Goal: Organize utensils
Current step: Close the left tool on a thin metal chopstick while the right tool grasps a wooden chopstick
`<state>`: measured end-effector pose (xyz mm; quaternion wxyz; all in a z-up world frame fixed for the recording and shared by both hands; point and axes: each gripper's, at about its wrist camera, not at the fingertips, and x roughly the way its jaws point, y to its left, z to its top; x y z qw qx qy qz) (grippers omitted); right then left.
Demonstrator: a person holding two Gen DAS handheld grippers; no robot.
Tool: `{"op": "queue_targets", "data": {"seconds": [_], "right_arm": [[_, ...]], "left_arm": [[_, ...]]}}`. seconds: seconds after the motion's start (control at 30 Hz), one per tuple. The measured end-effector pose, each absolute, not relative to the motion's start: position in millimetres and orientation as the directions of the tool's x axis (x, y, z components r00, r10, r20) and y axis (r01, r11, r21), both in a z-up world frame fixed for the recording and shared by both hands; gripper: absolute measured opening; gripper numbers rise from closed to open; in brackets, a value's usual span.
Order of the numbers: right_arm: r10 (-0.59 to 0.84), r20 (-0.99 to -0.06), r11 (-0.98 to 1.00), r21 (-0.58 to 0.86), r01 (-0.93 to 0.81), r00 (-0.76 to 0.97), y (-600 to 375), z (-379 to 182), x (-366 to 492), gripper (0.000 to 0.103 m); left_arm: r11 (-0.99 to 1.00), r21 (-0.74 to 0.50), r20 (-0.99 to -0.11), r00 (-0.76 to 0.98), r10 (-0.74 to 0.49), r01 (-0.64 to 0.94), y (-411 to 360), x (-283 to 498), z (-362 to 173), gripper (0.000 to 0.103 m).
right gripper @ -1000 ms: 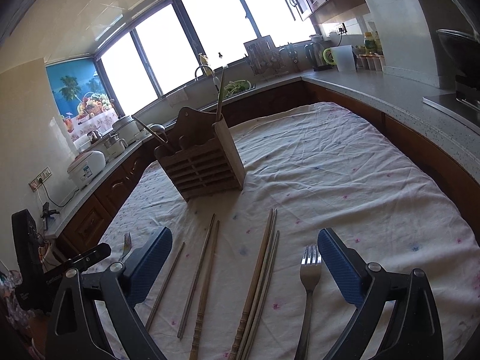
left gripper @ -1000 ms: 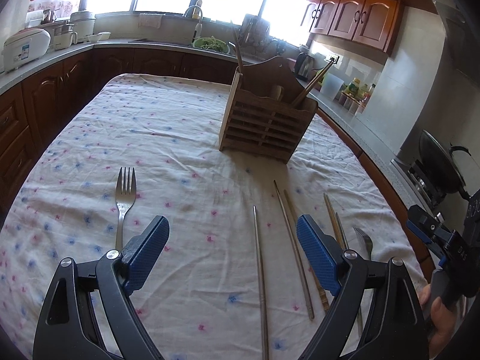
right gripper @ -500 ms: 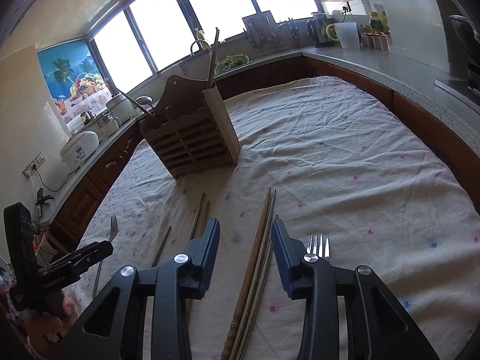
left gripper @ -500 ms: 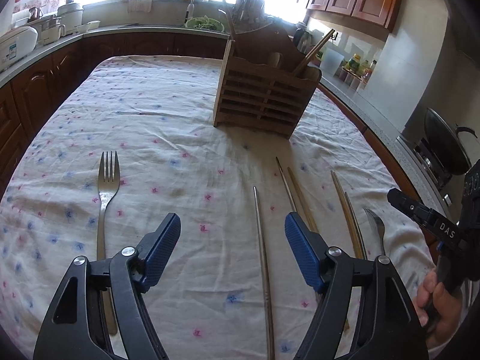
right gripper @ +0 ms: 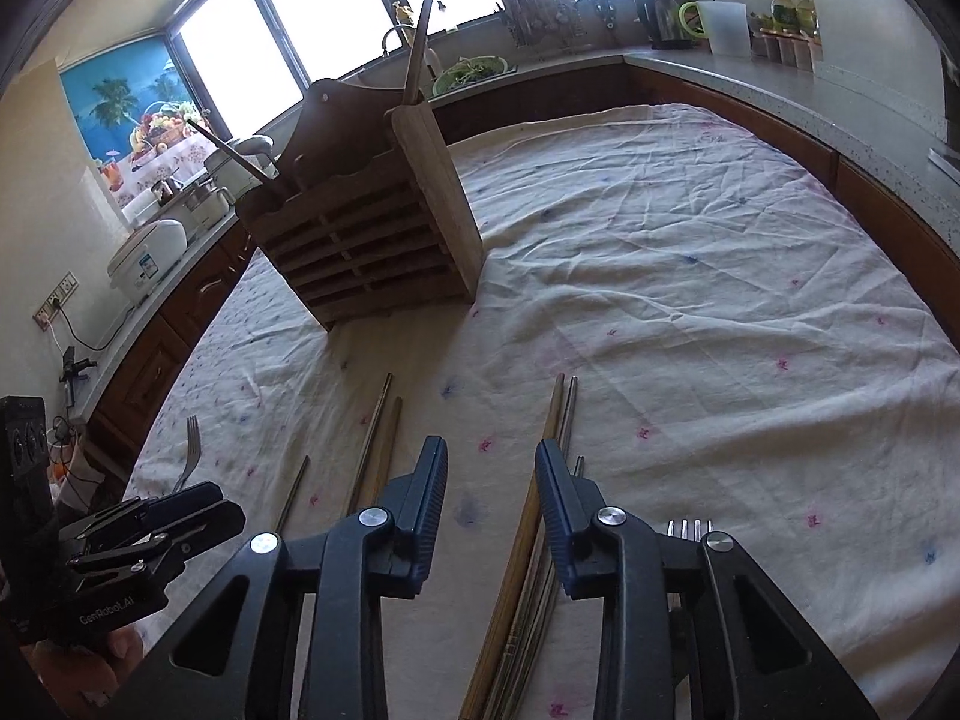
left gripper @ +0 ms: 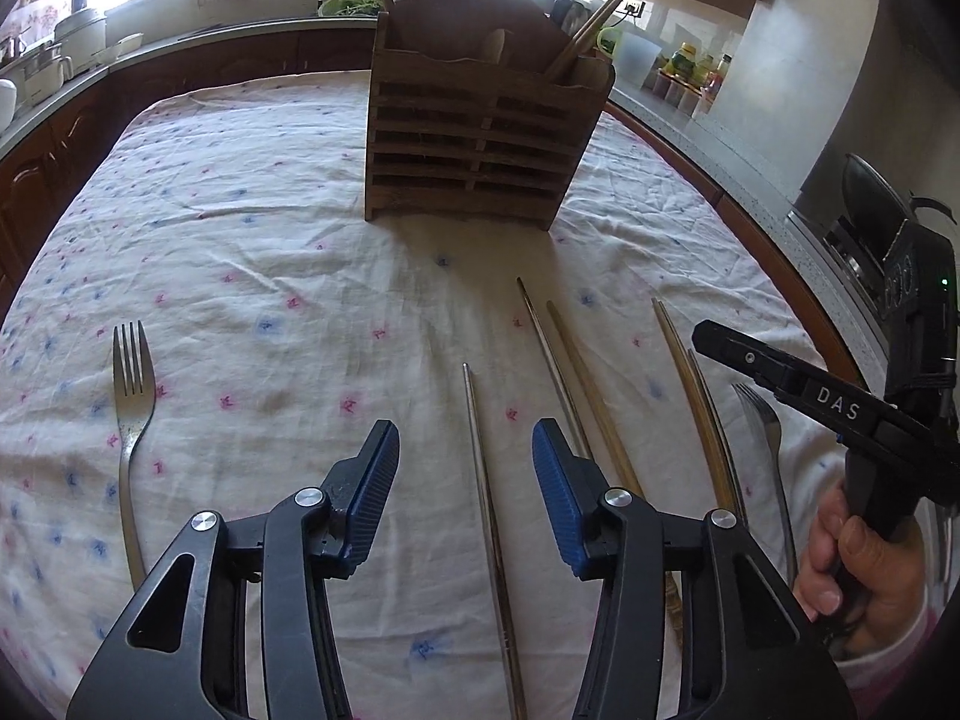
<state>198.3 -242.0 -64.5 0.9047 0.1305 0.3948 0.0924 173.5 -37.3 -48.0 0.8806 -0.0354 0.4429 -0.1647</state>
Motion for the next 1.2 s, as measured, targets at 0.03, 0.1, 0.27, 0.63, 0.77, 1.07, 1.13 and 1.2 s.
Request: {"op": "queue_targets", "data": {"seconds": [0.03, 0.1, 0.27, 0.63, 0.77, 1.07, 1.13, 1.2], "right_arm": [[0.270, -0.697, 0.950, 0.307, -0.064, 0.664, -241.3, -67.1, 201.8, 0.030], [0.272, -0.713, 0.950, 0.305, -0.063, 0.647, -240.7, -72.0, 208.4, 0.029], [0.260, -0.746, 0.956, 0.287, -0.055, 0.613, -239.2, -82.4, 221.7, 0.028], [0.254, -0.765, 0.961, 0.269, -0.064, 0.592, -234.7, -86.8, 251.2, 0.025], [0.253, -0.758, 0.961, 0.268, -0.066, 0.601, -234.1, -88.1, 250.6, 0.024], [0.242, -0.765, 0.961, 0.273, -0.040, 0.597, -239.0, -86.9, 251.9, 0.006], [0.266, -0.752, 0.951, 0.306, -0.038, 0.603, -241.6, -83.0, 247.3, 0.006], [0.275, -0.733, 0.948, 0.316, -0.047, 0.622, -241.4, -73.8, 239.8, 0.006]], "left_arm": [[0.942, -0.208, -0.772, 0.548, -0.323, 0.262, -38.2, 175.5, -49.6, 0.045], [0.941, -0.206, -0.780, 0.537, -0.323, 0.267, -39.5, 178.6, -52.8, 0.041], [0.940, -0.208, -0.803, 0.501, -0.322, 0.270, -41.2, 187.2, -63.9, 0.040], [0.935, -0.132, -0.821, 0.493, -0.290, 0.329, -57.9, 203.6, -69.0, 0.036], [0.933, -0.049, -0.825, 0.513, -0.239, 0.355, -69.2, 204.5, -70.1, 0.029], [0.927, -0.028, -0.824, 0.516, -0.233, 0.373, -72.8, 207.6, -67.8, 0.005], [0.929, -0.078, -0.816, 0.513, -0.268, 0.362, -64.2, 205.8, -64.0, 0.004], [0.930, -0.117, -0.803, 0.518, -0.296, 0.349, -55.4, 201.8, -57.8, 0.004]]}}
